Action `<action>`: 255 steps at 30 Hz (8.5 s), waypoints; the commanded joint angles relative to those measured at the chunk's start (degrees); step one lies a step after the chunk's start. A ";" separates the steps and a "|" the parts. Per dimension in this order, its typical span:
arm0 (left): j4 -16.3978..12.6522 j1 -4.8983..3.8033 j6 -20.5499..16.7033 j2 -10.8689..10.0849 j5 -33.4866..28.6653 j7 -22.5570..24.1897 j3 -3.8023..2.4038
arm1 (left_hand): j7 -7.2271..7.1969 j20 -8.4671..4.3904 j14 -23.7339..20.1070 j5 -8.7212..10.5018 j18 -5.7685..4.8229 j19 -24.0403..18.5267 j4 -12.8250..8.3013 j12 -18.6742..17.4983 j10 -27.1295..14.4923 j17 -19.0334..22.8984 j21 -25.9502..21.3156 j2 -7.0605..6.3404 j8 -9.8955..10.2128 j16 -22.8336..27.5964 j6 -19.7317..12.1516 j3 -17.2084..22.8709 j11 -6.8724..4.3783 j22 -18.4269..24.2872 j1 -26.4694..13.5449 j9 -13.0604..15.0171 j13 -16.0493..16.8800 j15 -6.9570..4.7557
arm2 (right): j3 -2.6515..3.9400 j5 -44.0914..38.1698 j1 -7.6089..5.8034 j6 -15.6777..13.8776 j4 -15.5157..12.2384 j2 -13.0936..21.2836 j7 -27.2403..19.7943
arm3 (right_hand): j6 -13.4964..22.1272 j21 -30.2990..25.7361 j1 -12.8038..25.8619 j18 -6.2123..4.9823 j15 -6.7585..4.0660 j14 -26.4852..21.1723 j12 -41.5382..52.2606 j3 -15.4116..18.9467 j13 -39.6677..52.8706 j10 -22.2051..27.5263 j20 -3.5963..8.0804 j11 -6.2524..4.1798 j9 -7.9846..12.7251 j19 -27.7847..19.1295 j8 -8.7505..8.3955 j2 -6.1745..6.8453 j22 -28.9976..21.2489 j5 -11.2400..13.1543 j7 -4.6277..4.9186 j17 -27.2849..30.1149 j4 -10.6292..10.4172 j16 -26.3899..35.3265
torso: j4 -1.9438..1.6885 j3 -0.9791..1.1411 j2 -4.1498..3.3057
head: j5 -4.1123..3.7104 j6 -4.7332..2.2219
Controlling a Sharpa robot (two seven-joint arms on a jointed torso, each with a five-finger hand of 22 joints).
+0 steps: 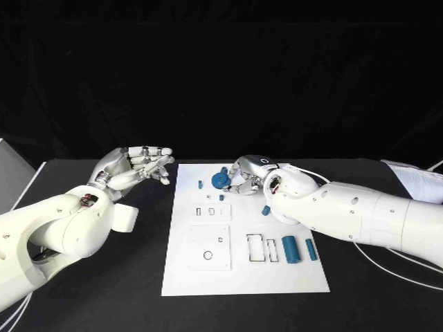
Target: Assemble the parts on the task board
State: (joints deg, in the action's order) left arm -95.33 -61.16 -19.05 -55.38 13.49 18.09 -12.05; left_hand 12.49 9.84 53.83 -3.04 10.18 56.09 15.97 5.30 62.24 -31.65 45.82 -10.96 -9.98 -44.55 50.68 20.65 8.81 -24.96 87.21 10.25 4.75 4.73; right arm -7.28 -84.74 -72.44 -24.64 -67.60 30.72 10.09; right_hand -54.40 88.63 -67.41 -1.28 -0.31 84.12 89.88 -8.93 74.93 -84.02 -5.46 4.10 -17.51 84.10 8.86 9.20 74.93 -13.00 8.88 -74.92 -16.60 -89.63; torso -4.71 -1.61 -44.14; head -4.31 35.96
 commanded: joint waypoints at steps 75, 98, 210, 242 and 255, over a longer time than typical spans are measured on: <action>2.37 2.11 1.27 0.69 0.19 0.64 -0.04 | -0.48 -0.26 -0.26 0.05 0.34 -1.07 -0.33 1.60 1.02 0.23 2.00 -0.96 -0.12 -1.27 0.13 1.46 -0.57 -0.85 0.24 0.38 0.63 -0.30 | 0.54 16.80 -0.27 7.03 3.49 16.32 -17.09 | -0.20 0.63 -16.81 1.03 0.02 5.88 0.12 -7.33 15.07 -5.98 -0.14 0.48 1.17 5.53 -0.52 2.04 14.25 -0.72 0.35 -15.08 5.78 -0.37 | 1.60 1.08 0.24 | -0.78 0.62; 2.46 2.13 1.25 0.74 0.20 0.62 -0.04 | -0.46 -0.25 -0.26 0.05 0.34 -1.09 -0.33 1.57 0.90 0.23 2.04 -0.95 -0.12 -1.30 0.11 1.50 -0.54 -0.87 0.24 0.38 0.62 -0.28 | 0.54 15.96 0.10 7.20 4.55 14.90 -16.27 | -1.61 0.69 -16.28 1.06 -0.75 5.88 0.12 -9.69 15.07 -5.98 0.56 0.00 1.21 5.57 0.00 1.44 14.32 -0.64 -0.21 -15.08 5.49 -0.37 | 1.54 1.03 0.30 | -0.89 0.84; 2.83 2.10 1.48 1.49 0.09 -0.91 -0.03 | -0.40 -0.20 -0.37 0.05 0.35 -1.31 -0.46 1.91 0.66 0.30 2.49 -0.81 -0.27 -1.53 0.07 2.07 -0.50 -1.08 0.36 0.49 0.68 -0.24 | -0.85 -7.38 6.31 -7.11 -16.37 -0.80 18.72 | -4.34 0.31 -11.06 0.94 -1.35 5.88 0.12 -15.07 15.07 -5.98 1.35 -1.58 -0.40 5.42 4.37 1.66 13.96 -2.81 -1.76 -15.08 6.42 -0.37 | 2.45 0.32 1.98 | 3.04 3.59; 2.80 2.10 1.70 1.29 0.12 -1.03 -0.03 | -0.39 -0.19 -0.40 0.05 0.34 -1.38 -0.42 1.98 0.58 0.33 2.60 -0.87 -0.29 -1.58 0.03 2.15 -0.48 -1.13 0.26 0.51 0.69 -0.22 | -1.28 -8.50 6.33 -6.76 -14.70 -1.58 18.30 | -2.62 0.13 -9.54 0.89 -0.91 5.88 0.12 -14.56 15.07 -5.98 1.00 -1.01 -0.07 5.35 4.03 3.81 13.78 -1.74 -1.11 -15.08 6.51 -0.37 | 2.44 0.37 1.96 | 3.06 3.83; 2.79 2.10 1.69 1.24 0.14 -1.05 -0.03 | -0.39 -0.19 -0.40 0.05 0.34 -1.38 -0.42 1.98 0.58 0.33 2.60 -0.87 -0.29 -1.58 0.03 2.15 -0.48 -1.13 0.26 0.51 0.69 -0.22 | -1.35 -7.96 6.33 -6.68 -14.89 -1.63 17.41 | -1.79 0.17 -9.09 0.91 -0.70 5.88 0.12 -14.00 15.07 -5.98 0.80 -0.76 0.17 5.37 3.71 4.47 13.83 -1.15 -0.84 -15.08 6.37 -0.37 | 2.43 0.38 1.97 | 3.05 3.88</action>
State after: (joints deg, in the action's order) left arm -92.38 -59.02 -18.36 -54.17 13.51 16.79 -12.03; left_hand 12.27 9.62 53.64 -3.04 10.18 55.08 15.49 7.09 63.28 -31.38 48.21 -11.19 -9.99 -45.88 50.89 22.39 8.40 -26.02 87.44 10.67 5.40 4.54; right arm -8.62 -92.42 -66.15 -31.99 -82.36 29.16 28.50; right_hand -56.56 89.06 -76.62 -1.29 -1.32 83.92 89.88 -23.32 74.94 -84.08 -4.21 2.92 -17.39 84.10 12.82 12.99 74.93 -14.49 8.11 -74.92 -10.29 -89.63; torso -2.26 -1.25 -42.18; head -1.25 39.84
